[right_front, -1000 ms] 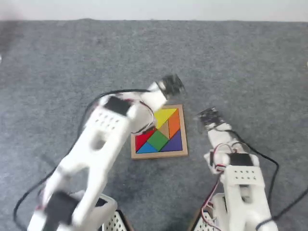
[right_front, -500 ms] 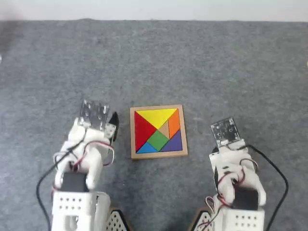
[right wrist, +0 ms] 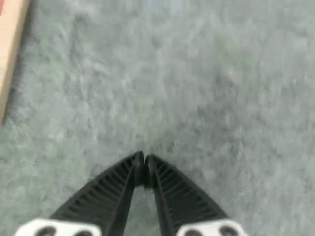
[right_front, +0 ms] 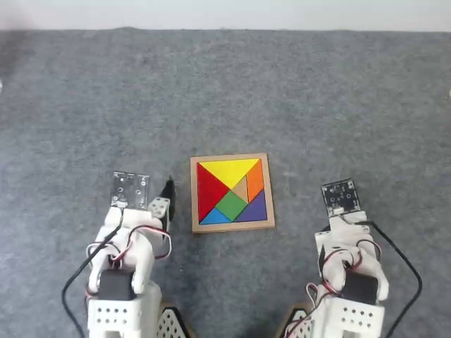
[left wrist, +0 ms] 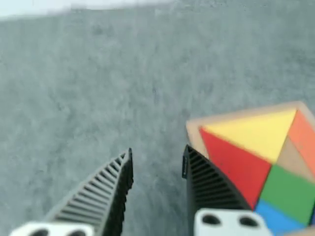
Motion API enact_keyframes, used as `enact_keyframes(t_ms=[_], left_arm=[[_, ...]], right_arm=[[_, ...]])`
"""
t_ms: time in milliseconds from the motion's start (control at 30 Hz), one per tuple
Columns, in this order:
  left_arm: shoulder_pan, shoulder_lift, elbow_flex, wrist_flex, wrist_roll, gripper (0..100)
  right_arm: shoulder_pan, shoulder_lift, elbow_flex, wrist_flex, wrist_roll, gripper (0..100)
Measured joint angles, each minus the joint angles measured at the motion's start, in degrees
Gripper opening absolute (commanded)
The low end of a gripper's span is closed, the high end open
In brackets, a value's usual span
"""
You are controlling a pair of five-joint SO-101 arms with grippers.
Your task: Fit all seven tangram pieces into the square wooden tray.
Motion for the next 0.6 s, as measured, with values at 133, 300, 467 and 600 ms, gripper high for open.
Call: enact_keyframes(t_ms=[133, 300, 467, 600], left_arm=[[0.0, 0.0, 0.0, 9.4, 0.0, 17], [0.0, 0.0, 0.0, 16.8, 0.0, 16], [0.0, 0.0, 0.0, 17.0, 0.0, 16], [0.0, 0.0, 0.0, 17.0, 0.0, 16]], right_arm=[[-0.1, 0.0, 0.1, 0.0, 0.0, 1.4], [-0.1, 0.0, 0.1, 0.0, 0.0, 1.5], [-0.1, 0.0, 0.1, 0.0, 0.0, 1.5], [-0.1, 0.0, 0.1, 0.0, 0.0, 1.5]])
